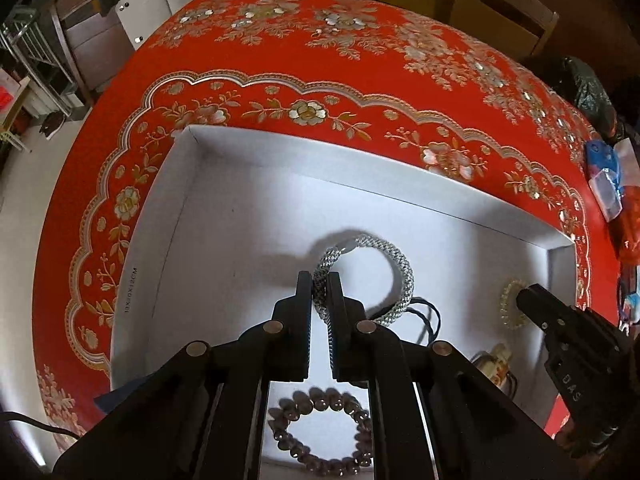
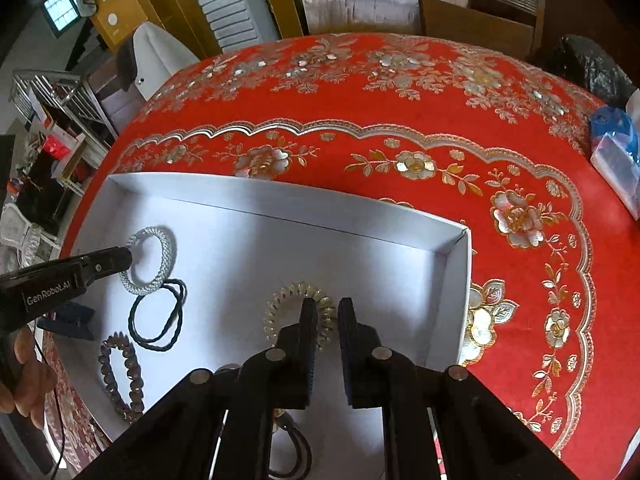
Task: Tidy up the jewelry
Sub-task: 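Withdraw both tools from the tray toward the watch and bead bracelets, then move both open tools toward the green and red bead bracelets, then grasp the green bead bracelet with the right tool while the left tool grasps the red bead bracelet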
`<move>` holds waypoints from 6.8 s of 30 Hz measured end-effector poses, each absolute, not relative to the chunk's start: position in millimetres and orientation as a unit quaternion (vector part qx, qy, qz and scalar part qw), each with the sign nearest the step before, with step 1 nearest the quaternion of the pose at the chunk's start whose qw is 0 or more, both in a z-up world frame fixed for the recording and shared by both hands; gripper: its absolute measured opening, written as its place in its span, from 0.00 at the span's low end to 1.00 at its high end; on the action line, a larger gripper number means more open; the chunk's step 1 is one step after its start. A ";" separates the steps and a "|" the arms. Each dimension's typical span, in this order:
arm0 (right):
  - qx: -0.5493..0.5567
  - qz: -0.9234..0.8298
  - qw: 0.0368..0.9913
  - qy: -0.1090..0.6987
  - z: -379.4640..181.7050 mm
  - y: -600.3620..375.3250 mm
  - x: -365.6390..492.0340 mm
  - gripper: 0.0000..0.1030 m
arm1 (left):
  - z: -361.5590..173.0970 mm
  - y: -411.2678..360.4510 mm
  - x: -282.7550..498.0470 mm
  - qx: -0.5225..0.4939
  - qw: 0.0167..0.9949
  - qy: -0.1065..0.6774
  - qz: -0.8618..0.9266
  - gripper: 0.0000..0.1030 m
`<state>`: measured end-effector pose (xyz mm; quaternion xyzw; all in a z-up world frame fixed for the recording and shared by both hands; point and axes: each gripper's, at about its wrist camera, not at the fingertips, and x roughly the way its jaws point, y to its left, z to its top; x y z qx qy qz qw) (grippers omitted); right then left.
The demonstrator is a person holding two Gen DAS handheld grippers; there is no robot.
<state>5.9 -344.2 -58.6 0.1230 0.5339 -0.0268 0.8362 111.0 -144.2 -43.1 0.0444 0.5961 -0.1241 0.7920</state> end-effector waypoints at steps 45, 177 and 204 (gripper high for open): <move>0.125 -0.018 0.859 0.497 1.5 -216.3 -169.4 0.53 | 22.8 -39.5 -62.9 0.064 0.844 0.514 -0.140 0.46; 0.112 0.001 0.824 0.556 -61.0 -212.9 -183.7 0.42 | -44.5 -30.7 -56.1 0.024 0.770 0.620 -0.149 0.47; 0.103 0.004 0.862 0.496 -8.9 -219.5 -191.2 0.09 | -22.1 -8.6 -64.3 0.012 0.775 0.595 -0.214 0.07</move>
